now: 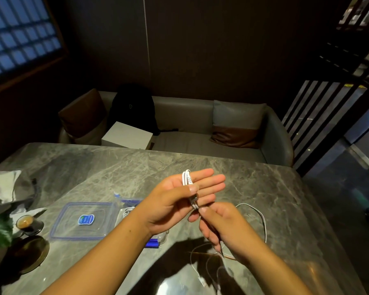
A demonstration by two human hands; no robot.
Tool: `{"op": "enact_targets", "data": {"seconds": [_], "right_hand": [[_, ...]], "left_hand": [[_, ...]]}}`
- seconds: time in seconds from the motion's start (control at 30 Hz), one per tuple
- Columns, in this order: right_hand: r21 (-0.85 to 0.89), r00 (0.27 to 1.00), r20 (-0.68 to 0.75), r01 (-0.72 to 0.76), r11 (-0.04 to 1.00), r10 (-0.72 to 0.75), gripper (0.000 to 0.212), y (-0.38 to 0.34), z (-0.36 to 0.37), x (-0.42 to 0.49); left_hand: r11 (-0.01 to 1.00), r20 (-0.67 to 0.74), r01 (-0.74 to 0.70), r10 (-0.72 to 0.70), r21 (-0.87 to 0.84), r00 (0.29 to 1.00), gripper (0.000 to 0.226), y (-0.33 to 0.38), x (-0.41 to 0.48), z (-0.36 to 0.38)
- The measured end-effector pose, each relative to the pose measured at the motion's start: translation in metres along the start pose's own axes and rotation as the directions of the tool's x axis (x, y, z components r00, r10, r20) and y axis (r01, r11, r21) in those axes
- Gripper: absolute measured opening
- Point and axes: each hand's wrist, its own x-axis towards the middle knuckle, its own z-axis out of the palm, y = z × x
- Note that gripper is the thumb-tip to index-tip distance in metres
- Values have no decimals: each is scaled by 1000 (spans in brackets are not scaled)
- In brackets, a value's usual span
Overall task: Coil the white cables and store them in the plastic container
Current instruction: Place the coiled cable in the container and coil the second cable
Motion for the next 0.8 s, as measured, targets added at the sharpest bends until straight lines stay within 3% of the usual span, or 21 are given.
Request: {"op": "enact_targets", "data": {"seconds": [0.13,0.27,0.47,0.63,0.8], "right_hand": [[-175,994,105,-4,985,23,28,-6,-5,-13],[-358,991,116,111,927,-74,19,-19,-17,-19],[-292,975,79,223,930,-209,15,-48,-43,-20],[-336,955,117,297,894,-273,15,-64,-60,-12],[-335,948,82,318,887,-309,15,-73,-73,-4]], "left_hand": [[998,-64,41,-39,38,997,48,0,3,-10],[988,-41,128,-125,82,991,47,-1,4,-15],[965,-16,228,-227,128,974,46,-5,2,-17],[932,49,289,-306,220,951,46,-10,2,-14],[924,156,358,-377,133,913,52,-17,-2,-9]]}}
